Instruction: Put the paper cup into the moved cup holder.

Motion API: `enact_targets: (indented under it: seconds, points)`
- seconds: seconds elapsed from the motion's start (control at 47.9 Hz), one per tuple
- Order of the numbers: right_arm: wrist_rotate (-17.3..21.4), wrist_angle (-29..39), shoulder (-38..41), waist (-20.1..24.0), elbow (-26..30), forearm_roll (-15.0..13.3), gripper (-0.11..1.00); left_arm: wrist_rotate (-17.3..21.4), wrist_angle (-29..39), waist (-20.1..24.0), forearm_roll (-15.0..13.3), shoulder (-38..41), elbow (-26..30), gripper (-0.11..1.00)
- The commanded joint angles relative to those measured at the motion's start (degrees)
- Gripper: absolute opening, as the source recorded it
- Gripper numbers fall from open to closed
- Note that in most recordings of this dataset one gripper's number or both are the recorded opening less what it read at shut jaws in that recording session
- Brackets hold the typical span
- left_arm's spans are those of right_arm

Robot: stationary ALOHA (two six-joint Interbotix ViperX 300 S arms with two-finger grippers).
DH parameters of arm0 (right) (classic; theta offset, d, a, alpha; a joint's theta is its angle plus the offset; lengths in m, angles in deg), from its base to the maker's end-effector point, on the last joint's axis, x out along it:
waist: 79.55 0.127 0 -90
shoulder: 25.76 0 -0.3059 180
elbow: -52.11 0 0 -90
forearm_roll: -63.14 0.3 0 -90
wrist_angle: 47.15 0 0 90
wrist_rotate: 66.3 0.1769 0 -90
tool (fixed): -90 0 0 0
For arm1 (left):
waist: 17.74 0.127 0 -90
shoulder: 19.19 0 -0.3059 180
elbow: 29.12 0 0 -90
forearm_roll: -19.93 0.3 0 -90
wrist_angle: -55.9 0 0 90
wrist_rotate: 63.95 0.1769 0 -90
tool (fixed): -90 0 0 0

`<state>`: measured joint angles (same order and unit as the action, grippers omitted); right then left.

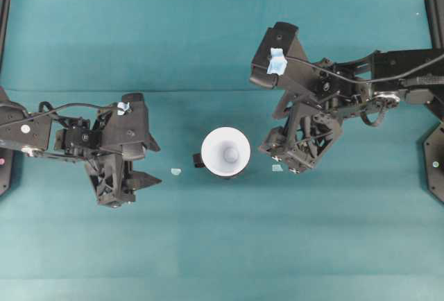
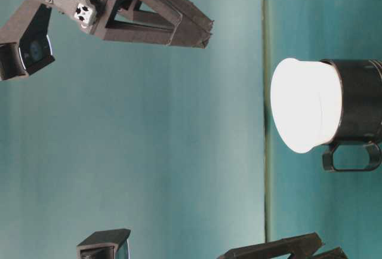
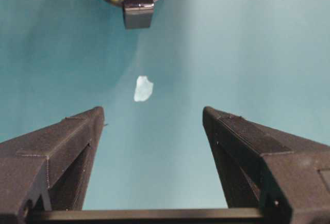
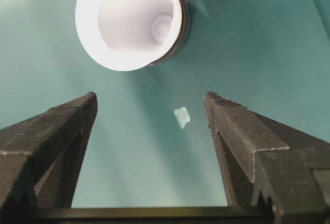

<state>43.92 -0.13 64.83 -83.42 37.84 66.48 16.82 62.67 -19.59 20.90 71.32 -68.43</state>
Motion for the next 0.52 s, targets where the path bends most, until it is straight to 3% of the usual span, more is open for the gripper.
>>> enact_targets:
  seconds: [0.0,0.501]
  points:
    - [-0.44,-0.35,-1.41,0.09,0.44,-0.09,0.76,0.0,-0.44,0.0,0.18,-0.62,1.14,0.8]
    - [-0.44,-0.88,-1.41,0.18,0.44,-0.09,0.76,0.0,-0.35,0.0,0.09,-0.62,1.14,0.8]
